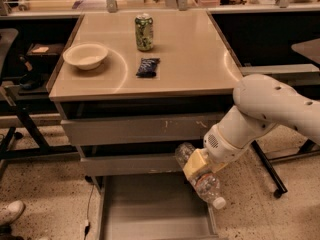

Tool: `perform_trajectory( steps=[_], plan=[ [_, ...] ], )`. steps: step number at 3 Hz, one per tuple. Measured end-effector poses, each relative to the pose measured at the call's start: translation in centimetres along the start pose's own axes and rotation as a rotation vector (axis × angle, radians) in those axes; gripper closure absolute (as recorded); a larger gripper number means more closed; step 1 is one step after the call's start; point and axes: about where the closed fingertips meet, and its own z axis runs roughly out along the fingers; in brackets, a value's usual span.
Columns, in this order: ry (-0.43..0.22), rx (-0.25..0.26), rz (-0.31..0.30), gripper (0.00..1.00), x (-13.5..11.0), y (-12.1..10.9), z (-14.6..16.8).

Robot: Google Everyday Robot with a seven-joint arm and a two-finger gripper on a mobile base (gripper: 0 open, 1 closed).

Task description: Place water bottle into bottom drawer

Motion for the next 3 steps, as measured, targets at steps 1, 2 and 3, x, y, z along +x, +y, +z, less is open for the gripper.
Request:
perform_trajectory(
  steps=[1, 2, 3],
  plan=[
    [0.046, -0.091, 0.057, 1.0, 1.2, -0.2, 5.7],
    [0.097, -0.197, 0.109, 1.0, 1.4, -1.0, 12.6],
    [0.127, -0.224, 0.128, 1.0, 1.9, -1.4, 14.5]
  ],
)
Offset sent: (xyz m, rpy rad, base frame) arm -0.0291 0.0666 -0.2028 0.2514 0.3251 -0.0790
